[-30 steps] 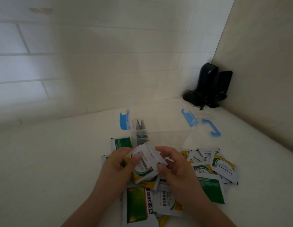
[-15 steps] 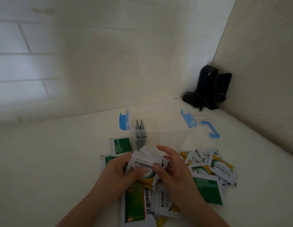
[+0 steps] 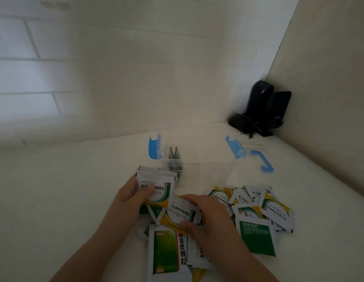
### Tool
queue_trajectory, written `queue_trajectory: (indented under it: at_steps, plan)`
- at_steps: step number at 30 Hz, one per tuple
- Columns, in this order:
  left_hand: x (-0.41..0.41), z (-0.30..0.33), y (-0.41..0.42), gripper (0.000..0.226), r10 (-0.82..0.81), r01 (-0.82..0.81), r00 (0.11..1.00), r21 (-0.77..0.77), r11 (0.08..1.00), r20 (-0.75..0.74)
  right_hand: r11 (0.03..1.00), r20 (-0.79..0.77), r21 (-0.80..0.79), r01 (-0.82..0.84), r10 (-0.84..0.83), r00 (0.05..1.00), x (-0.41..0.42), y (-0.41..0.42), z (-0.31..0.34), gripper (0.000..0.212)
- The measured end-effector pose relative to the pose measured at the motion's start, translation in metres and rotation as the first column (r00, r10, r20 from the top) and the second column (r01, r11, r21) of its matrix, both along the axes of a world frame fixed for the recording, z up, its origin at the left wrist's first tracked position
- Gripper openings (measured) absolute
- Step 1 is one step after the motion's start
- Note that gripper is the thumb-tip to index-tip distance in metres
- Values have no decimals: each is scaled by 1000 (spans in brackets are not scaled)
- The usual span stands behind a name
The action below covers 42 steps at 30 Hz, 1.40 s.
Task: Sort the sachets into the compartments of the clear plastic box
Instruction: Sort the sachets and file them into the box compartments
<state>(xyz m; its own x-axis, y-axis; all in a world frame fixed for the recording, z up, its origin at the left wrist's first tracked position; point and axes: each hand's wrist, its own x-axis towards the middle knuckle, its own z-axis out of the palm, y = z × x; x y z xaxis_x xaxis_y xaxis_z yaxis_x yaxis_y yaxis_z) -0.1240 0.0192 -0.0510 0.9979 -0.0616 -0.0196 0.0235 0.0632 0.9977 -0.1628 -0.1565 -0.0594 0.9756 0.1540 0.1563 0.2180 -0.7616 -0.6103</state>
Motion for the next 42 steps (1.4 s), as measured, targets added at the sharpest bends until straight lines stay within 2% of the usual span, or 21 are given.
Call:
queue_trajectory:
  at_steps: [4,6,8,11,13,15,17,19,22,27,29,31,33,35,38,42]
  plan:
    - [-6,1,-3,22,-150,148,988,44,988,37,992,96,128,21,-34,995,-1,-1,5,44]
    - [-8,-1,-4,29,-256,254,966,55,966,25,958,125,287,27,-66,990,-1,-3,7,40]
    - [-9,-1,-5,31,-330,327,944,104,939,7,892,70,452,7,-44,997,-2,-4,9,35]
    - [-10,-1,-7,29,-338,330,941,159,930,22,836,2,545,-64,74,997,-5,-2,10,37]
    - [-9,0,-7,31,-297,286,953,147,947,54,826,-4,561,-60,75,997,-4,-2,13,32]
    - [-6,2,-6,25,-223,220,974,56,974,50,873,42,488,7,-32,999,-2,-7,14,27]
    - [-2,2,-3,26,-139,140,990,-25,990,17,959,83,273,77,-103,991,-1,-13,12,25]
    - [1,0,0,26,-66,66,998,12,998,22,995,27,79,60,-63,998,-1,-14,10,35]
    - [3,-2,1,19,-4,4,1000,48,999,5,990,16,-143,-10,13,1000,0,-14,4,48]
    - [3,-3,1,21,-4,4,998,0,1000,-57,964,224,-265,21,40,974,4,-9,-5,28]
    - [3,-4,2,25,-12,9,997,-45,999,-74,992,290,-118,45,-9,957,6,-11,-7,20]
    - [3,-3,3,29,-35,24,995,-118,993,-90,984,265,157,85,-125,956,7,-13,-1,13]
    - [2,-3,3,28,-89,69,992,-198,978,-95,919,222,387,76,-172,960,8,-19,6,9]
    - [-1,-2,1,20,-213,195,974,-197,961,-76,845,129,533,45,-134,983,8,-21,8,10]
    - [-4,-2,-8,20,-366,357,925,-104,928,-98,796,60,604,-30,-8,998,9,-13,-2,16]
    - [-9,-1,-15,31,-486,481,868,-71,874,-99,808,146,581,-101,18,989,8,2,-8,14]
